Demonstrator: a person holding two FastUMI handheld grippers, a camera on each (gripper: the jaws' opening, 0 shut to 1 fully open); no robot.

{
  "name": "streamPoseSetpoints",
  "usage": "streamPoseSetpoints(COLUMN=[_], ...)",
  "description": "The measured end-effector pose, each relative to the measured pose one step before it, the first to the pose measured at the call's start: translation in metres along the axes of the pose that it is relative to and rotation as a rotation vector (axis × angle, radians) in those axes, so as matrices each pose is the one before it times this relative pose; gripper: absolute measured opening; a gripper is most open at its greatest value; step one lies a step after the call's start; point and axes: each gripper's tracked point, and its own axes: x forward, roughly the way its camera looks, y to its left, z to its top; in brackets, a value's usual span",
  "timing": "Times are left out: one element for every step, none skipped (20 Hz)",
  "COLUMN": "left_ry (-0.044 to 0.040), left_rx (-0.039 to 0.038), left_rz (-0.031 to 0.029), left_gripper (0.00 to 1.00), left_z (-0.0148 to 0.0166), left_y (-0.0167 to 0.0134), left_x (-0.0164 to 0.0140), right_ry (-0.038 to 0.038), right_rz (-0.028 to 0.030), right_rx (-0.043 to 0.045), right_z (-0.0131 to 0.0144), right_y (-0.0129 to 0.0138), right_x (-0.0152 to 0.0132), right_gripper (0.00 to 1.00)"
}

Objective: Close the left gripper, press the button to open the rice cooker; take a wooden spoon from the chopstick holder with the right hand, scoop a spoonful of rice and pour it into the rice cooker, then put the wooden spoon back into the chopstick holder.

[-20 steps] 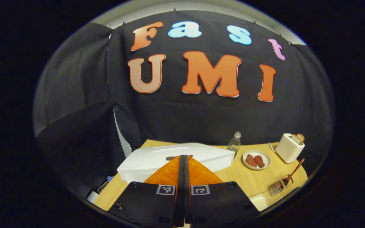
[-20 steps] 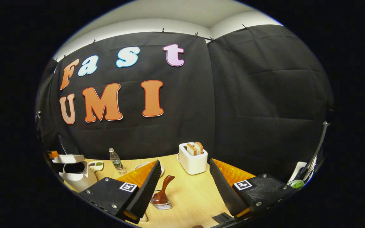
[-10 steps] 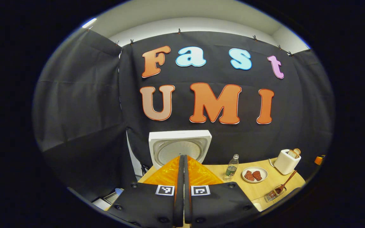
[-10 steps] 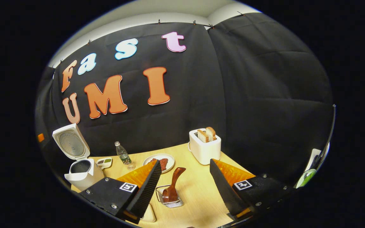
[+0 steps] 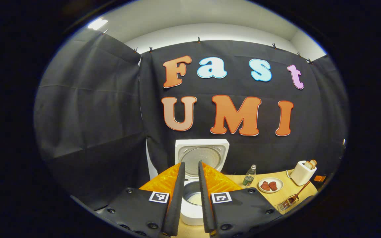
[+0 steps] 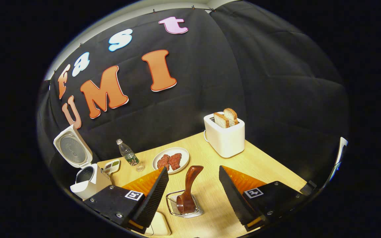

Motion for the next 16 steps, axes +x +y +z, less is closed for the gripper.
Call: streamPoseSetpoints(left_ry=[-0.00748, -0.00031, 0.00293, 0.00351, 0.00512, 0.00395, 0.00234, 0.00073, -0.00244, 0.00363, 0.01073, 0.01203, 0.00333, 0.00195, 0.00206, 0.00133], left_rx=[-0.00022, -0.00134, 0.00143, 0.00011, -0.00291, -0.00381, -0.00276, 0.00159, 0.00145, 0.00238, 0.00034, 0.00253, -0.00063, -0.00017, 0.00252, 0.00384], left_rz=[0.00194, 0.00894, 0.01002, 0.01270, 0.01143, 0.01037, 0.01372, 0.02289, 0.02840, 0.01296, 0.00893, 0.00349, -0.00198, 0.00309, 0.00617, 0.00579], left_gripper=[0.31, 0.43, 0.55, 0.67, 0.67, 0.67, 0.67, 0.67, 0.67, 0.67, 0.78, 0.88, 0.99, 0.99, 0.99, 0.99], left_z=[0.00478, -0.00177, -0.00229, -0.00042, -0.00146, -0.00150, -0.00132, -0.00144, -0.00137, -0.00071, -0.00632, -0.00352, -0.00233, -0.00086, -0.00169, -0.00188], left_y=[0.00101, 0.00336, 0.00526, 0.00387, 0.00470, 0.00412, 0.00518, 0.00704, 0.00850, 0.00467, 0.00213, 0.00267, 0.00047, 0.00185, 0.00345, 0.00269], left_x=[-0.00215, -0.00556, -0.00084, -0.00311, -0.00245, -0.00172, -0.00288, -0.00219, 0.00046, -0.00044, -0.00272, 0.00001, -0.00162, -0.00097, -0.00084, 0.00032], right_ry=[0.02212, 0.02291, 0.01653, 0.01204, 0.01047, 0.01550, 0.01422, 0.01019, 0.01138, 0.00900, 0.00911, 0.00722, -0.00006, 0.00035, 0.00248, -0.00420], right_rz=[0.00129, 0.00133, -0.00464, 0.00159, 0.00150, 0.01034, 0.01677, 0.00350, 0.00341, 0.00332, 0.00151, -0.00324, -0.00287, 0.00676, 0.01091, 0.00930], right_rx=[0.01125, 0.00976, 0.01015, 0.01133, 0.01552, 0.01689, 0.01735, 0.01400, 0.00808, 0.00624, 0.00570, 0.01048, 0.01196, 0.01537, 0.01731, 0.01740], right_z=[-0.00608, -0.00692, -0.00692, -0.00496, -0.00313, -0.00334, -0.00332, -0.00249, -0.00347, -0.00215, -0.00250, -0.00159, 0.00096, 0.00003, -0.00071, 0.00001], right_y=[-0.00021, -0.00168, -0.00293, -0.00077, -0.00002, 0.00146, 0.00394, 0.00115, 0.00064, 0.00048, 0.00043, -0.00018, -0.00114, 0.00038, 0.00248, 0.00263], right_x=[0.00812, 0.00852, 0.00799, 0.00867, 0.00647, 0.00643, 0.00486, 0.00574, 0.00715, 0.00533, 0.00482, 0.00549, 0.00466, 0.00283, -0.00010, 0.00013], right_gripper=[0.95, 0.95, 0.94, 0.94, 0.94, 0.93, 0.93, 0.91, 0.86, 0.85, 0.78, 0.75, 0.66, 0.62, 0.52, 0.47])
